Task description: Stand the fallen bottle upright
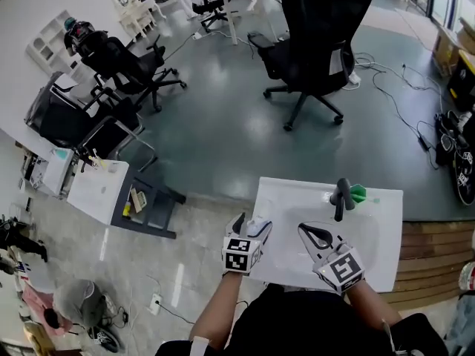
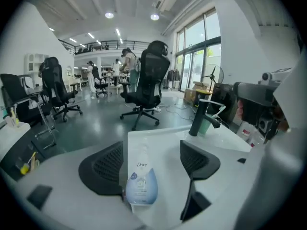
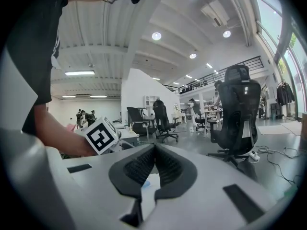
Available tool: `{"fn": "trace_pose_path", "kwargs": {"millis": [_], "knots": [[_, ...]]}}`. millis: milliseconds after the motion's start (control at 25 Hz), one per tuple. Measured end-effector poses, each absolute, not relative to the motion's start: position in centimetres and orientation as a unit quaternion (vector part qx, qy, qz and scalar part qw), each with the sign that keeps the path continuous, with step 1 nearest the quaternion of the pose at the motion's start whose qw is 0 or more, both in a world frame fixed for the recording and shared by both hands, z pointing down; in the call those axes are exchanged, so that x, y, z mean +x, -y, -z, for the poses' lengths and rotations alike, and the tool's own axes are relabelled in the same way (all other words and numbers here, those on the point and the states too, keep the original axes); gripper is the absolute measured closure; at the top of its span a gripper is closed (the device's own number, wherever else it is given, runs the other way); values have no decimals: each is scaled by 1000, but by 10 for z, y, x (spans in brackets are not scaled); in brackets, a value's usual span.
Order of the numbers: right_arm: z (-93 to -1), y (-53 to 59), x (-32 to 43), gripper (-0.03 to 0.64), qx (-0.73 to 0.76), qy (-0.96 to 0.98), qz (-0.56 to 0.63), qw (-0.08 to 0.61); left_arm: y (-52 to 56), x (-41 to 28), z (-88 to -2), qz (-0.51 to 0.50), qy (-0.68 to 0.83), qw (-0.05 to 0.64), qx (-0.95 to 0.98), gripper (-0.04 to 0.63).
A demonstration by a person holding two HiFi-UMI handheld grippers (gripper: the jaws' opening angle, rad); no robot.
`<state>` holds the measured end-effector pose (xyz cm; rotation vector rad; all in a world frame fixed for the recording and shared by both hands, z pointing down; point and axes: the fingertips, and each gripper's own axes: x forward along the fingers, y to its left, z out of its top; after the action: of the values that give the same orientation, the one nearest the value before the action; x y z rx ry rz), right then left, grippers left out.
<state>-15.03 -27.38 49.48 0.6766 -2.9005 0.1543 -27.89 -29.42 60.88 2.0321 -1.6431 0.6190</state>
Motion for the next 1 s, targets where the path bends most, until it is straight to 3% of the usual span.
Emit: {"fn": "trace_pose_path", "kwargs": {"millis": [560,760,1000], "knots": [[-488,307,-122,601,256,965,-27,43,334,-287,-719,-417,510,324,679,235],[-497,306,-113,601,282,954,-64,85,335,-300,-733,-480,483,325,656,235],[-501,304,-109,601,280,958,-33,52,338,-302,-743,-499,473,336,644,257]]}}
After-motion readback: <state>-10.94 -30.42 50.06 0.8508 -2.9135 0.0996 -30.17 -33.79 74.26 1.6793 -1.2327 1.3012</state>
